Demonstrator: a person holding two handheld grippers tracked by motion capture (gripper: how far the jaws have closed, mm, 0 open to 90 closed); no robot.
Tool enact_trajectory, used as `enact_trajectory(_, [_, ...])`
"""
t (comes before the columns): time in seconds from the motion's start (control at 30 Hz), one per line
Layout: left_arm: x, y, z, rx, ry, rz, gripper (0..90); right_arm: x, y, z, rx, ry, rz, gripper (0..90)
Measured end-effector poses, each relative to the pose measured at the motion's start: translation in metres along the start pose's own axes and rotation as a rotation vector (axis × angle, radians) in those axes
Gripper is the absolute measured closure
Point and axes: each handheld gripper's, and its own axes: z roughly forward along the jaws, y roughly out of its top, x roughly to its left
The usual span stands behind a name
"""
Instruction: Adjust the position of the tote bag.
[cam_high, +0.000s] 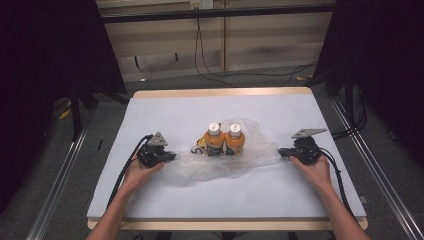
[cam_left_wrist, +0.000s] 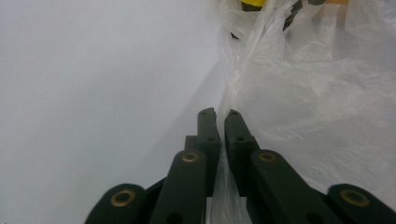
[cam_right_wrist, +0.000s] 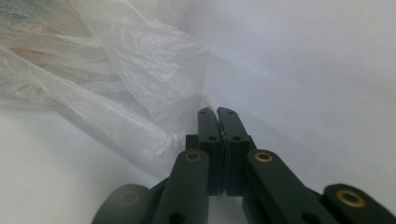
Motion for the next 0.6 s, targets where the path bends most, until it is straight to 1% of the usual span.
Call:
enact_trajectory(0.07, [0.003,-0.002,-0.001,-0.009,-0.016,-0.017,79.5,0.001,0.000,-0.001,-0.004,0.000,-0.007,81.4])
enact_trajectory(0.1, [0.004,-0.002,-0.001,-0.016,-0.010,-0.024,75.9,0.002,0.000,-0.002,-0.006,-0.020,-0.006,77.3])
enact_trajectory(0.13, [0.004,-0.002,-0.002,-0.017,-0.011,-0.031,72.0,0.003,0.001,-0.004,-0.013,-0.027,0.002,75.5])
enact_trajectory(0.17, [0.005,-0.002,-0.004,-0.026,-0.008,-0.034,68.5,0.003,0.001,-0.005,-0.029,-0.022,-0.007,72.4])
enact_trajectory(0.2, [0.005,0.000,-0.006,-0.038,-0.005,-0.028,64.3,0.003,0.001,-0.007,-0.045,-0.017,-0.001,67.8])
enact_trajectory(0.23, [0.004,0.000,-0.007,-0.058,-0.012,-0.046,61.3,0.002,0.002,-0.010,-0.064,-0.014,0.008,62.6])
enact_trajectory(0.27, [0.004,0.002,-0.010,-0.065,-0.005,-0.044,59.5,0.001,0.003,-0.012,-0.081,-0.019,0.013,61.4])
enact_trajectory(0.3, [0.003,0.004,-0.011,-0.086,-0.005,-0.048,56.3,0.001,0.004,-0.015,-0.104,-0.012,0.023,59.9])
enact_trajectory(0.33, [0.002,0.006,-0.014,-0.091,-0.003,-0.045,55.0,0.000,0.004,-0.019,-0.126,-0.008,0.032,56.4])
enact_trajectory(0.37, [0.001,0.008,-0.017,-0.106,0.007,-0.036,53.9,-0.001,0.005,-0.022,-0.144,-0.006,0.039,53.4])
enact_trajectory(0.4, [0.001,0.010,-0.019,-0.130,0.003,-0.040,52.4,-0.001,0.006,-0.025,-0.157,-0.002,0.041,51.4])
enact_trajectory(0.47, [0.000,0.014,-0.024,-0.149,0.009,-0.036,49.5,-0.001,0.009,-0.032,-0.185,-0.002,0.046,46.2])
enact_trajectory(0.5, [-0.001,0.016,-0.026,-0.169,0.008,-0.044,48.5,0.000,0.010,-0.035,-0.197,-0.004,0.053,43.5])
enact_trajectory(0.57, [-0.002,0.019,-0.032,-0.192,0.008,-0.044,47.5,-0.001,0.012,-0.041,-0.221,-0.001,0.055,41.3])
enact_trajectory(0.6, [-0.003,0.021,-0.035,-0.201,0.018,-0.041,46.6,-0.001,0.013,-0.044,-0.232,-0.004,0.058,40.2])
